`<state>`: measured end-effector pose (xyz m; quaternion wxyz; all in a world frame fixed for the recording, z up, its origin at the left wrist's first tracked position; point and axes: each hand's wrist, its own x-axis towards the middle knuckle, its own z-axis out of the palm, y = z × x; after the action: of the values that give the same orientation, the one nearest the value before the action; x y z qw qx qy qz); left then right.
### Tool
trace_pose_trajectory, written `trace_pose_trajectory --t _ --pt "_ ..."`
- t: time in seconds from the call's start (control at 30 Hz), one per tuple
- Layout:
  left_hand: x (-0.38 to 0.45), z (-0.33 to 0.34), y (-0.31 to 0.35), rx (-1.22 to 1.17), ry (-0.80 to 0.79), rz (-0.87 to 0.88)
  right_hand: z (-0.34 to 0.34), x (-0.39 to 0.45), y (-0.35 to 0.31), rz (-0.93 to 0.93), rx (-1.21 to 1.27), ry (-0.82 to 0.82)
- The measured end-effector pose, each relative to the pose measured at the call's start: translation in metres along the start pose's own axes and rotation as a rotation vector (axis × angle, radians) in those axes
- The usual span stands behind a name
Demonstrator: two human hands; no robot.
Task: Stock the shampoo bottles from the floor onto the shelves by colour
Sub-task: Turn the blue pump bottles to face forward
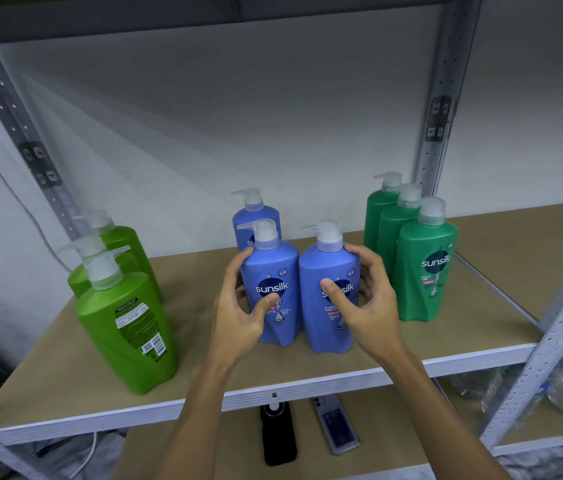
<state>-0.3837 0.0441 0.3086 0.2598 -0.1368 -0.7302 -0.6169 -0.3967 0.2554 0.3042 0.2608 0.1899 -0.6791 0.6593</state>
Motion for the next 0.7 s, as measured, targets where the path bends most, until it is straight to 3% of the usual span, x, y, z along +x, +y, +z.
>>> trace_pose_trajectory --t 0.23,0.7 --pt "0.002 -0.006 -0.002 0.024 -0.021 0.019 0.007 -0.002 0.005 -0.047 -0.080 0.111" --pt "0.001 -0.013 -0.002 0.034 -0.045 0.026 0.007 -0.001 0.007 0.000 -0.065 0.083"
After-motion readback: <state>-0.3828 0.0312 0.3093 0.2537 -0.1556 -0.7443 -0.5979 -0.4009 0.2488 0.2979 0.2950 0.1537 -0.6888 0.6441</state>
